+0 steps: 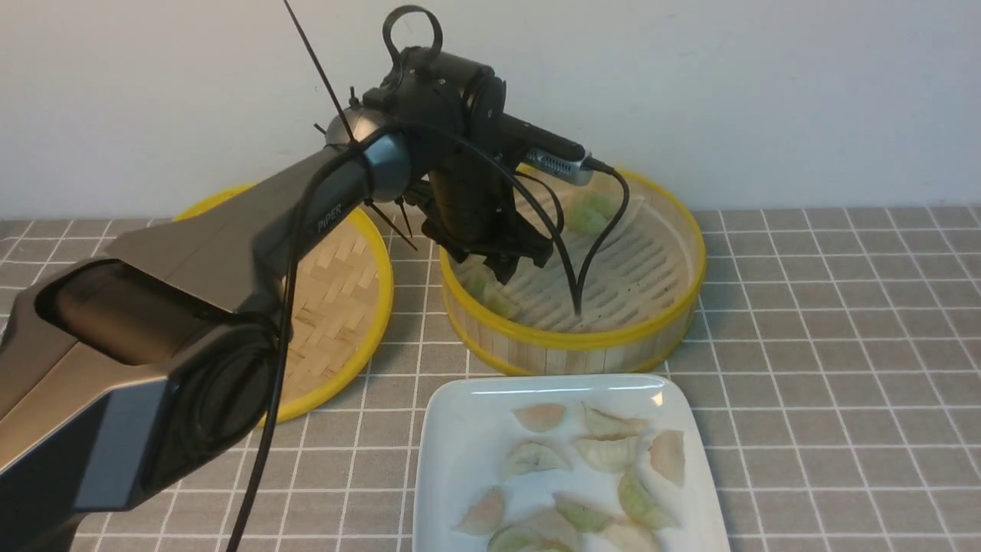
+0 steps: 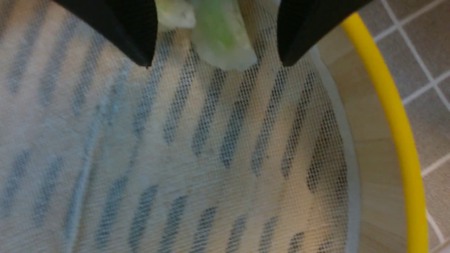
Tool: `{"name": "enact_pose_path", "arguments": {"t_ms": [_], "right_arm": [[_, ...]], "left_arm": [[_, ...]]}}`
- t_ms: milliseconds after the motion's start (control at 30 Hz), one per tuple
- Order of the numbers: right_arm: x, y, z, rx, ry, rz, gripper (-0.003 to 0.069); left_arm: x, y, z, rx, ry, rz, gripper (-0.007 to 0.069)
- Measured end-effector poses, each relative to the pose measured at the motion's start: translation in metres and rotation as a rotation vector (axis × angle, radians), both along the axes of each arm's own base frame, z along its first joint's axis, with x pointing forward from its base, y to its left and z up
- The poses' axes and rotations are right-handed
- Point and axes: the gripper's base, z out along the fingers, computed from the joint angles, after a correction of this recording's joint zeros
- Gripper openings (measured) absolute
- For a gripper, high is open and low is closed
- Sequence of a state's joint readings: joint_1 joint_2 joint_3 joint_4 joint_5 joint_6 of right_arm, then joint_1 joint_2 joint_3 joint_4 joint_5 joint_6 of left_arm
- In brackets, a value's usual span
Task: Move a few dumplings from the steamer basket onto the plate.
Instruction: Use the left arm to grab a dumpling from the steamer
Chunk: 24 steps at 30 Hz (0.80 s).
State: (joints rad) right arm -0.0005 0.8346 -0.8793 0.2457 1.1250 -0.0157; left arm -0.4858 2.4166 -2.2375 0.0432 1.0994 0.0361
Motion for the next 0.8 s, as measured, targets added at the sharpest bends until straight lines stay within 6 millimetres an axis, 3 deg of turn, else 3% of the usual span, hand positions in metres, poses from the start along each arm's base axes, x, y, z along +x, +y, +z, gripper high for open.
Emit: {"name": "enact_pose_path", "arguments": {"t_ms": [400,467,600,800], "right_arm": [[0.000,0.000,0.000,0.004,0.000,0.001,-0.0013],[0.000,0.000,0.000,0.006,-0.001,0.001,-0.0013],[0.000,0.001,0.000,0.011,-0.001,0.002,-0.0013],[0.000,0.001,0.000,0.015,-0.001,0.003,-0.0013]], "left_arm": [[0.003,-0.005,-0.022,-0.013,0.029,0.001,0.0414],[0.002,-0.005,-0.023,-0.013,0.042,0.002,0.0379],[0.001,-0.005,-0.021,-0.010,0.057,0.013,0.0174],[0.003,-0.005,-0.007,-0.012,0.049,0.014,0.0178]]}}
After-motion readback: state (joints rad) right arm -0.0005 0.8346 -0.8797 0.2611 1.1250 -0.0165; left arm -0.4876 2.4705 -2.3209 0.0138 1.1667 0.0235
